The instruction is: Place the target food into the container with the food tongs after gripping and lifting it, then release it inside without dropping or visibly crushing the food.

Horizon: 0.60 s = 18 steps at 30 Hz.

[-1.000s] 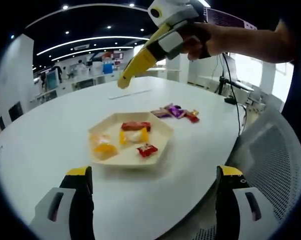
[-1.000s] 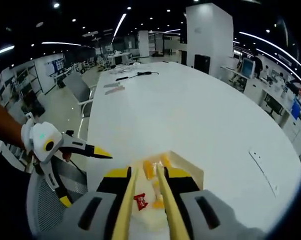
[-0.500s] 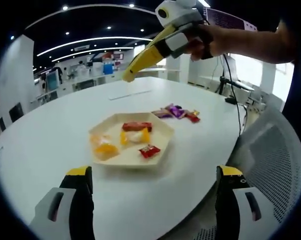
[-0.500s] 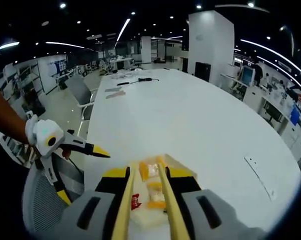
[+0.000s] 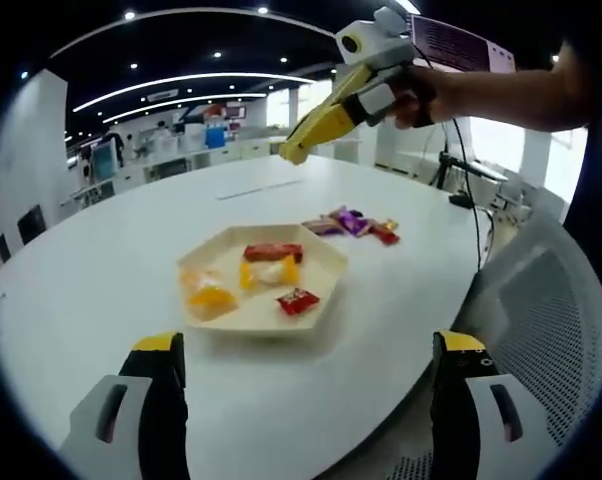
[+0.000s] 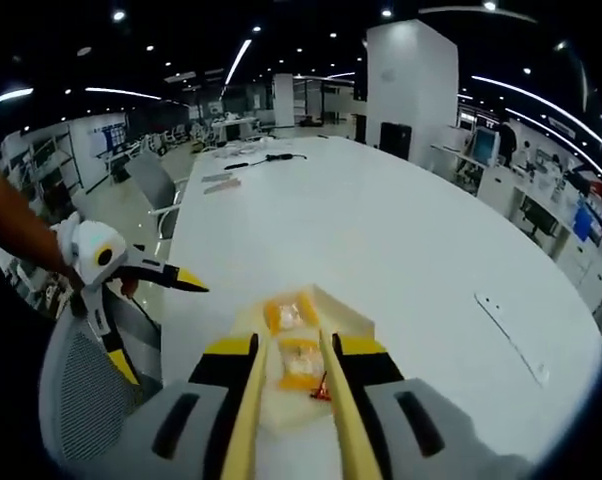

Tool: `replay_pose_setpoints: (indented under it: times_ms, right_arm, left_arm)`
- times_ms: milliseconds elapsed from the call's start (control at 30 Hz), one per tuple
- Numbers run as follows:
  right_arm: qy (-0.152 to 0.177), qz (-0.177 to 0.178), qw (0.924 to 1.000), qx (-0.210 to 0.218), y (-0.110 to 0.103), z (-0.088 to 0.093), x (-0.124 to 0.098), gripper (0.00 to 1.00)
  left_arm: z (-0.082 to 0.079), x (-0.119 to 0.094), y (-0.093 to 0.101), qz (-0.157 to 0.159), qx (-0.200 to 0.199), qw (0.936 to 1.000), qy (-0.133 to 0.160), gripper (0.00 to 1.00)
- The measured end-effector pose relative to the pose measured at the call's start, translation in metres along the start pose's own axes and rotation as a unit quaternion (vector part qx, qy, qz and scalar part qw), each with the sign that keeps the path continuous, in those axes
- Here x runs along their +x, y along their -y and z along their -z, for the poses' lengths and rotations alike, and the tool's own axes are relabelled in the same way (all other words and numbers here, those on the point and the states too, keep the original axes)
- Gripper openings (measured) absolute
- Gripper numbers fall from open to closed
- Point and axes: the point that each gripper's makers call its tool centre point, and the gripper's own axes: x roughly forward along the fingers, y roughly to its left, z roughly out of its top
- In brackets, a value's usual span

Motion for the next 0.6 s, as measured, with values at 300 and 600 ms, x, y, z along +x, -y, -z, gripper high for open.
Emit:
replay_pose_setpoints:
  times_ms: [300, 600]
  right_arm:
    - [0.001, 0.022, 0.9997, 0.006, 0.018, 0.021, -0.027, 0.29]
    - [-0.003, 0.048, 0.9987, 0.016, 0.038, 0.047, -0.056, 0.29]
  left_arm:
    - [0.001, 0.0, 0.002, 0.003, 0.001, 1.0, -0.005, 0.99]
    - [0.003, 0.0, 0.002, 0.005, 0.003, 1.0, -0.008, 0.99]
